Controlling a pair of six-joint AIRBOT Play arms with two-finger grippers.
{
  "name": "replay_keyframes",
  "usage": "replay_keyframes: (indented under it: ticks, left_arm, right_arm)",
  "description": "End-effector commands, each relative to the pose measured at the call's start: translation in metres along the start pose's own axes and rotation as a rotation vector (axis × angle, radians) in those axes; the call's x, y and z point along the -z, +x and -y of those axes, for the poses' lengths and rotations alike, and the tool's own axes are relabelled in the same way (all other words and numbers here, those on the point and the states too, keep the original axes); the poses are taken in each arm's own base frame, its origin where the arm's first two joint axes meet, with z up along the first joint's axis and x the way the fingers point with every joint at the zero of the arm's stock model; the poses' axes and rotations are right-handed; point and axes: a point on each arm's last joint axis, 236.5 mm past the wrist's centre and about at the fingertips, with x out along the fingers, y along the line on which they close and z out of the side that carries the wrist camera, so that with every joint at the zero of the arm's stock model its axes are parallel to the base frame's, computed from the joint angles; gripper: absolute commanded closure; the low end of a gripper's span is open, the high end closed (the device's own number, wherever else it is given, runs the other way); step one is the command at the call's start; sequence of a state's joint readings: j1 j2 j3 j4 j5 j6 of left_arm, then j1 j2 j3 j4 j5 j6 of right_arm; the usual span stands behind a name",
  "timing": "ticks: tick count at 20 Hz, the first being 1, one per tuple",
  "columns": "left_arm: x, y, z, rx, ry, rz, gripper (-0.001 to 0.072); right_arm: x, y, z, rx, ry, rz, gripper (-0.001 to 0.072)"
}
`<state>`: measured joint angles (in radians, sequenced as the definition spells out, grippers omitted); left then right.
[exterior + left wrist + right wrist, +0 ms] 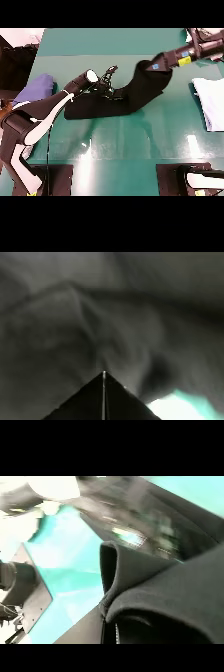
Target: Fold the shirts.
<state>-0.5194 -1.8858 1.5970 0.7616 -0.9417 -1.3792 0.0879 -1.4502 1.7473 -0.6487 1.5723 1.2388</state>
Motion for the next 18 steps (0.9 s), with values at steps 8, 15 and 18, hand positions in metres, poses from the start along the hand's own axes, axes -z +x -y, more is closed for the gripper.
replay_keyframes:
  ticks: [8,15,18]
  left_arm:
    - [0.005,-0.028,-0.041,-0.029,-0.044,-0.082,0.0682]
    - [-0.005,-0.144,-0.091,-0.259,0.042,-0.061,0.0682]
    - [-0.018,-0.216,-0.089,-0.288,0.059,0.047,0.0682]
  right_arm:
    - [-0.025,0.068,-0.062,-0.1,-0.13,-0.086,0.0697]
    - [-0.003,0.106,-0.048,-0.126,-0.079,-0.166,0.0697]
    - [-0.005,0.124,-0.057,-0.147,-0.112,-0.185,0.0697]
